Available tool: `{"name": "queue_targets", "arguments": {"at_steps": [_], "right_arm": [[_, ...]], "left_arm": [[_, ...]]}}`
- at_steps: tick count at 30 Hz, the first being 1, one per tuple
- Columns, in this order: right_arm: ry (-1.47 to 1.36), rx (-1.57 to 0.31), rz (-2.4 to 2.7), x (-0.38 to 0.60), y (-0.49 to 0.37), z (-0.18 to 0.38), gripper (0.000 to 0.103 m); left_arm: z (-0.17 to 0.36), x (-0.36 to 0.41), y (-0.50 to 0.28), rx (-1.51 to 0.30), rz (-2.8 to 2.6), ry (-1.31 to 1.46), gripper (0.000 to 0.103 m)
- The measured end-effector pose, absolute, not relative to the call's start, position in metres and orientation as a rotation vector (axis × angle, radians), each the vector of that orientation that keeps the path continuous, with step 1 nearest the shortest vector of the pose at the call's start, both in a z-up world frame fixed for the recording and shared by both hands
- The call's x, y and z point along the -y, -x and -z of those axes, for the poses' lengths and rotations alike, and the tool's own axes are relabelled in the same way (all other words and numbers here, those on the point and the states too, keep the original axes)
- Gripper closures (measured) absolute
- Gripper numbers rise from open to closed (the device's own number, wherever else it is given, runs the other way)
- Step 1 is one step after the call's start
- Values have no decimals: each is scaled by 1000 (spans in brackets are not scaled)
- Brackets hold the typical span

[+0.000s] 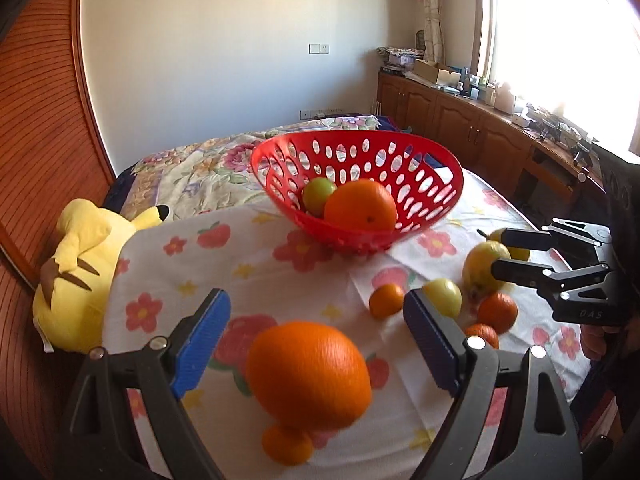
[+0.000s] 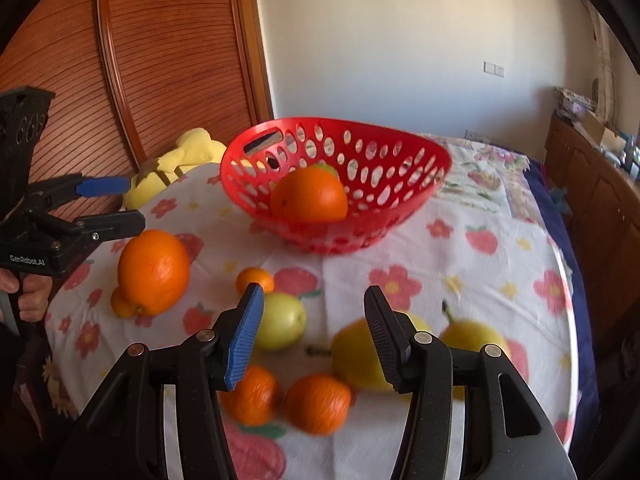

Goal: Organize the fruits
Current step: 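Grasp another large orange with the left tool while the right tool grasps a tangerine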

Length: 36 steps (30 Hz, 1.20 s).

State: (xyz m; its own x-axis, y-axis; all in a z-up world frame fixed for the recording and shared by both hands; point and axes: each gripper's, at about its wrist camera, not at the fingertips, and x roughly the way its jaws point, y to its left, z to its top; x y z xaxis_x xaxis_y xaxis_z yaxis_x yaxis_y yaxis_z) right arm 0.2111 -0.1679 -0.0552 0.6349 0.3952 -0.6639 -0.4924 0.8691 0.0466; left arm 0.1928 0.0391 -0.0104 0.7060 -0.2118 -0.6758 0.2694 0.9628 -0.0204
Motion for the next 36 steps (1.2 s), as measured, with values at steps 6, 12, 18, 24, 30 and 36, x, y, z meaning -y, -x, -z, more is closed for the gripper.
{"name": "queue_targets", "arguments": {"at_steps": [6, 12, 18, 24, 30, 36], "right_arm": [[128, -733, -512, 167, -192, 68, 49], [88, -752, -547, 160, -179, 82, 51], [142, -756, -543, 145, -168, 94, 52], [157, -744, -542, 143, -165, 98, 51], [193, -737, -532, 138, -160, 101, 51], [208, -727, -521, 136, -155, 105, 51]], "left_arm": [[23, -43, -174, -717, 240, -89, 14], [33, -46, -159, -682, 213, -86, 14], [48, -47, -153, -667, 185, -74, 14], [59, -48, -155, -654, 162, -60, 14], [71, -46, -161, -672, 142, -57, 14], [76, -45, -165, -680, 147, -39, 13]]}}
